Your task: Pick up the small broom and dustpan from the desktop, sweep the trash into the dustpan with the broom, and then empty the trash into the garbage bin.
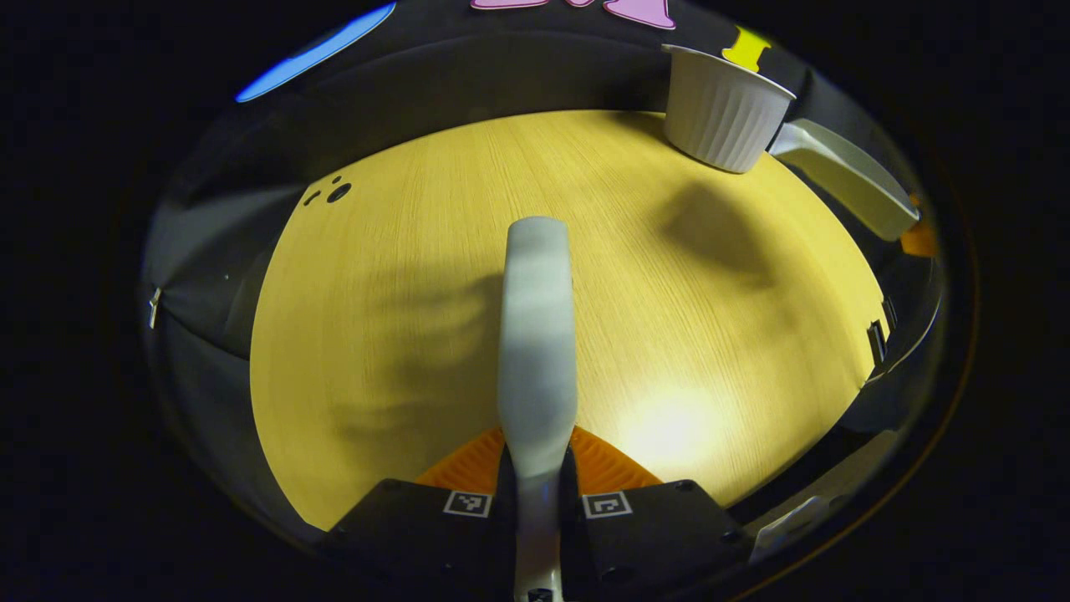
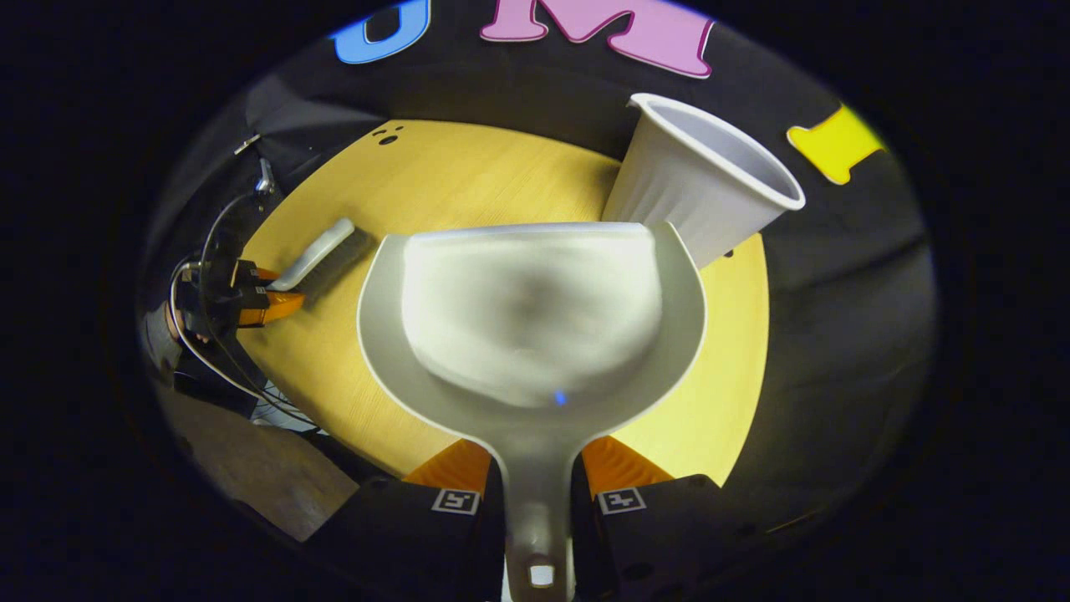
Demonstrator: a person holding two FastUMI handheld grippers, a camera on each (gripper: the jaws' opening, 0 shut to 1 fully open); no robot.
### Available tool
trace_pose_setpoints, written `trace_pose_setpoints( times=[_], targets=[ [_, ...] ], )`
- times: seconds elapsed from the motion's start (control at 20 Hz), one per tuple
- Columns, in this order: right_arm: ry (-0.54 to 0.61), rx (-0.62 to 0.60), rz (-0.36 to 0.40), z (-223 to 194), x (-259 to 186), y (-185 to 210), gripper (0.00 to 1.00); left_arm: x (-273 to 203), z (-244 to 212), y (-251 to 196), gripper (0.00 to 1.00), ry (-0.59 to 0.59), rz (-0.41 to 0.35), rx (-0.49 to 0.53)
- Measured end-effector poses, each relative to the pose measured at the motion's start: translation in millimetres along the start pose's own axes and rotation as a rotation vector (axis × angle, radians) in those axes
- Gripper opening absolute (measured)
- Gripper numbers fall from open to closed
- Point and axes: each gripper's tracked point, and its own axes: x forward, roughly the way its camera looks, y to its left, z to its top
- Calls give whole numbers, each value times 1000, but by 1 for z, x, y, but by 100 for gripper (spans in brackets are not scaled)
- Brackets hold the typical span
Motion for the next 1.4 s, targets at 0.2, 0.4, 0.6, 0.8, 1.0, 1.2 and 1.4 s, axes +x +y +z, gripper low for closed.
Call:
trace_pose_setpoints(
  times=[0.2, 0.4, 0.6, 0.8, 1.0, 1.2, 1.4],
  targets=[
    [22, 46, 10, -29, 36, 23, 39, 2, -2, 0, 25, 14, 22, 4],
    [24, 101, 18, -40, 65, 36, 36, 4, -4, 1, 25, 29, 38, 17],
    [39, 148, 18, -50, 90, 43, 36, 7, -6, 0, 25, 47, 40, 15],
    [51, 152, -5, -57, 100, 44, 36, 7, -8, 1, 26, 70, 37, 30],
    [49, 191, 16, -60, 107, 51, 36, 5, -11, 1, 28, 90, 44, 61],
    [50, 193, 17, -61, 108, 53, 37, 3, -10, 5, 30, 81, 74, 90],
    [37, 188, 29, -62, 101, 55, 43, -3, -11, 6, 38, 64, 93, 99]
  ],
)
